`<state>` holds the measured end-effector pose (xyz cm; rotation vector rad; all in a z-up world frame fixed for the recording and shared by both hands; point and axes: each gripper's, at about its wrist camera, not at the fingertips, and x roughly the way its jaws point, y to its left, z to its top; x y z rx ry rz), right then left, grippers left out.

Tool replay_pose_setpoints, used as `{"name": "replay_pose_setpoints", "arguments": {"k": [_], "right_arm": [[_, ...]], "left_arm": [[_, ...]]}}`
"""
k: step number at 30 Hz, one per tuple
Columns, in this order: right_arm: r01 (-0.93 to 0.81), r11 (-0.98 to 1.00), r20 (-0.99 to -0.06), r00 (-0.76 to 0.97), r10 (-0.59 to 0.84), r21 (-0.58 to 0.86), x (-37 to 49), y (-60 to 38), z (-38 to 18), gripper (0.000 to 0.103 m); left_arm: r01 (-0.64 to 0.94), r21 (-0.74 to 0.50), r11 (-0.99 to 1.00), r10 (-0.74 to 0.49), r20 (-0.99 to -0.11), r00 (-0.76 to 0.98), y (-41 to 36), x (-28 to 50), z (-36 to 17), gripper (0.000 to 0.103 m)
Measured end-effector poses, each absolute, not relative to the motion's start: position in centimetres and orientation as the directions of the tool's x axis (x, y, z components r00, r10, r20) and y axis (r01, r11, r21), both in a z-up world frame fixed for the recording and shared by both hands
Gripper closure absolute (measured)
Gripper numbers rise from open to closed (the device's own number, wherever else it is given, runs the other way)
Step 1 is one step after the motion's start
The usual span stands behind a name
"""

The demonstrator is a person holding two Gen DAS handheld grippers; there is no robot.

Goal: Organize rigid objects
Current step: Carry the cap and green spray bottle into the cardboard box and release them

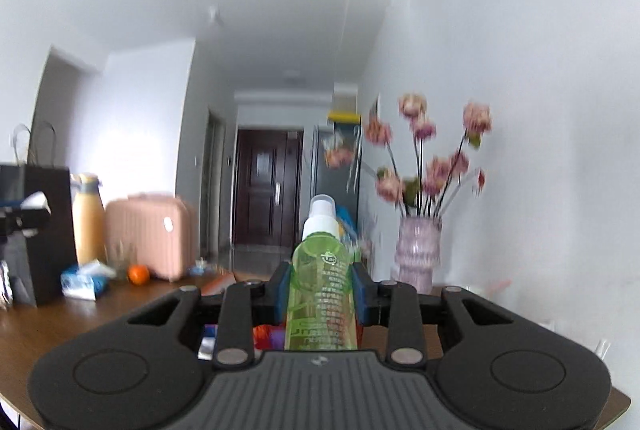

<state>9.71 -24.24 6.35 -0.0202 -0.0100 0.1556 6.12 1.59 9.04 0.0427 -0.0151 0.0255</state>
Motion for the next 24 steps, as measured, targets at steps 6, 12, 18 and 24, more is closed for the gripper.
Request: {"name": "replay_pose_setpoints", "arguments": {"k": [6,12,18,24], "right_arm": [[-0.134,0.991,0.135,0.982,0.13,0.021,4.2,-24.1,8.5,0.073],[-0.118,0.993,0.254,0.961,0.11,0.019,2.1,-23.9,10.2,0.073],[-0.132,0.991,0.267,0.955,0.126,0.003,2.2,-23.7,10.6,0.073],[-0.141,0.99,0.334,0.933,0.135,-0.007,4.4,-24.0,12.7,0.073]], "left_arm": [[-0.031,0.054,0.998,0.025,0.099,0.995,1.1,2.0,10.6,0.062],[-0.046,0.05,0.998,0.037,0.17,0.985,0.9,1.0,12.0,0.063],[-0.039,0.069,0.997,0.026,0.19,0.981,0.7,1.5,13.0,0.063],[-0.065,0.091,0.994,0.036,0.294,0.955,0.1,3.4,16.3,0.062]]}}
